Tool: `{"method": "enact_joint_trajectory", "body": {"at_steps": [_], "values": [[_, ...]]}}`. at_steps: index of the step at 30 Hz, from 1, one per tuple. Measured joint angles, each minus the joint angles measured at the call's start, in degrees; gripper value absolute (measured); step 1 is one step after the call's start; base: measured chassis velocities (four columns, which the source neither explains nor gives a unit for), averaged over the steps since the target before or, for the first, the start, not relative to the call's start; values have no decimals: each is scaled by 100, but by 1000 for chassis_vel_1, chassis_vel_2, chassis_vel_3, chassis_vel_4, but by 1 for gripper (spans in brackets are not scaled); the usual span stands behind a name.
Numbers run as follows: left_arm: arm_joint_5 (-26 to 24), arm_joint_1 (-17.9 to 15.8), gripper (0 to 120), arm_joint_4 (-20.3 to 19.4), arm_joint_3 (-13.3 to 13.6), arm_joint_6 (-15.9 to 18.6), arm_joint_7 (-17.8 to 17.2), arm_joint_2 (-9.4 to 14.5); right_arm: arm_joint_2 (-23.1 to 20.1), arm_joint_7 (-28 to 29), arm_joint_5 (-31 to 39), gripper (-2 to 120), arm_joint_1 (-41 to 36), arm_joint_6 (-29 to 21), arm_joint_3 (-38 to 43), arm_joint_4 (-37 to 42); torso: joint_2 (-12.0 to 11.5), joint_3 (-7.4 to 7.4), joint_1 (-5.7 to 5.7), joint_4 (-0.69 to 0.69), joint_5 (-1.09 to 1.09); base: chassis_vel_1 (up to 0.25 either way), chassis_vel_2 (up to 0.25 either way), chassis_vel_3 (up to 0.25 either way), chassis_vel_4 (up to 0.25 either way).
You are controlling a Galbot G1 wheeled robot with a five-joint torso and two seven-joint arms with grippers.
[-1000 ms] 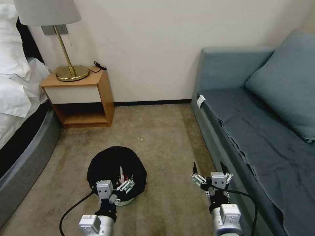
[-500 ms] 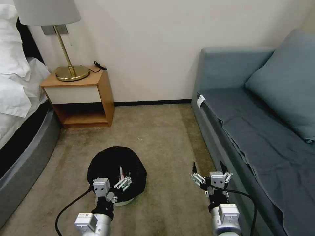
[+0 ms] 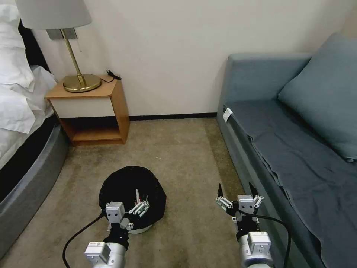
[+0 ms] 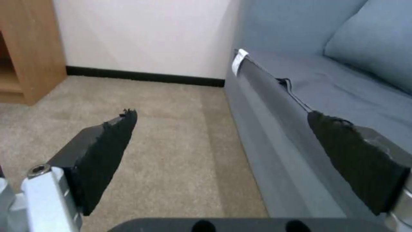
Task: Pick up the trash bin, then pick up the garbage on the floor and place it into the trash bin.
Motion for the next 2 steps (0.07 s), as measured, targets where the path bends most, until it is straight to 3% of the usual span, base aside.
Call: {"method": "enact_joint_trajectory", "body": {"at_steps": [2], "values": [[0,0,100,0,0,1,1,0,-1,0,0,100,0,0,0,0,0,0,0,0,0,0,0,0,0]]}}
